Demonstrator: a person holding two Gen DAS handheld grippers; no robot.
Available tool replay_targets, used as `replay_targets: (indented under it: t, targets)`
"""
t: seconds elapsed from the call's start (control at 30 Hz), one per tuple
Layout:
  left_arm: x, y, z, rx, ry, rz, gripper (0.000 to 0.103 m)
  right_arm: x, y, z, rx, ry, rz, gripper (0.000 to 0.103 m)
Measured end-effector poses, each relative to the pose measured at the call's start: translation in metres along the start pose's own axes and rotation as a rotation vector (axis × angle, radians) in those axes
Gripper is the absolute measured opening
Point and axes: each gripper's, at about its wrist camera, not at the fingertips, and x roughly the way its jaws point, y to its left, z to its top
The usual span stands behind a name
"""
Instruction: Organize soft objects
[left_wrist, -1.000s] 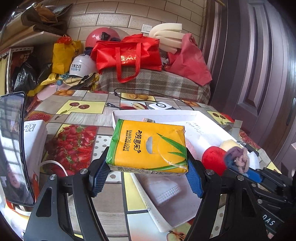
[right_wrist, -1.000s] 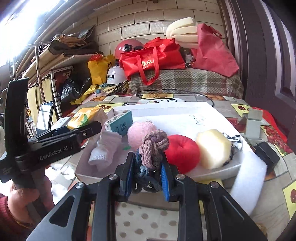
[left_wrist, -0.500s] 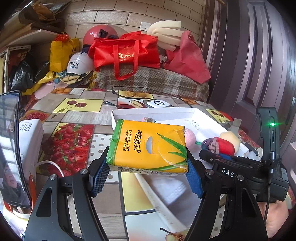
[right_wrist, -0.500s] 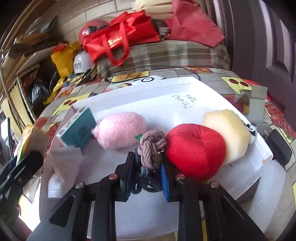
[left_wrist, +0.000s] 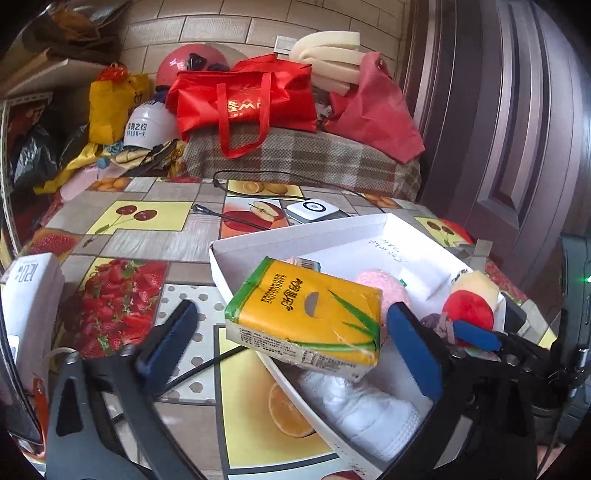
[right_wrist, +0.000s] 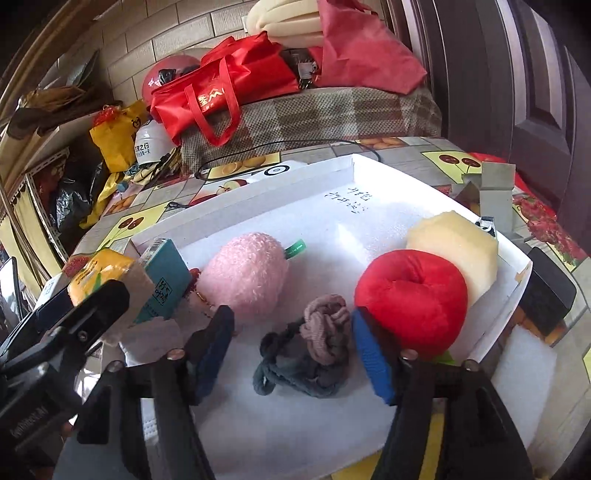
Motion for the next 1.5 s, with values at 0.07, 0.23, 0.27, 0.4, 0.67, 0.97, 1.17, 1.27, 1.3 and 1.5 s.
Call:
replay_targets:
  t: [0.07, 0.23, 0.27, 0.4, 0.67, 0.97, 1.17, 1.27, 1.3, 1.5]
  targets:
    - [-0.001, 0.003, 0.001, -0.021, -0.006, 0.005, 0.103, -0.004, 0.009, -0.001, -0.05, -0.028, -0.03, 0.103]
    - [-0.014, 0.005, 0.0, -0.035, -0.074, 0.024, 0.103, -0.022, 0.026, -0.004, -0.14, -0.14, -0.081, 0.103]
    - [-0.018, 0.006, 0.0, -0.041, -0.091, 0.023, 0.103, -0.028, 0.025, -0.005, -0.137, -0.173, -0.085, 0.103]
    - [-0.025, 0.01, 0.0, -0.049, -0.123, -0.008, 0.103, -0.057, 0.015, -0.012, -0.117, -0.264, -0.079, 0.103]
    - [-0.044, 0.036, 0.014, -0.048, -0.064, -0.02, 0.103, -0.145, -0.046, -0.026, -0.09, -0.432, -0.098, 0.103]
    - [-0.059, 0.042, -0.02, 0.074, 0.157, -0.038, 0.103, -0.16, -0.158, -0.039, 0.206, -0.531, -0.288, 0.103]
    - [-0.026, 0.03, -0.034, 0.188, 0.234, 0.092, 0.103, -0.145, -0.16, -0.044, 0.204, -0.47, -0.262, 0.103]
    - [-0.012, 0.033, -0.029, 0.193, 0.248, 0.116, 0.103, -0.146, -0.152, -0.047, 0.15, -0.469, -0.255, 0.103]
    - [-0.006, 0.035, -0.028, 0.191, 0.266, 0.114, 0.103, -0.146, -0.15, -0.047, 0.138, -0.468, -0.257, 0.103]
    - [0.004, 0.046, -0.03, 0.14, 0.332, 0.091, 0.081, -0.146, -0.151, -0.046, 0.135, -0.474, -0.253, 0.103]
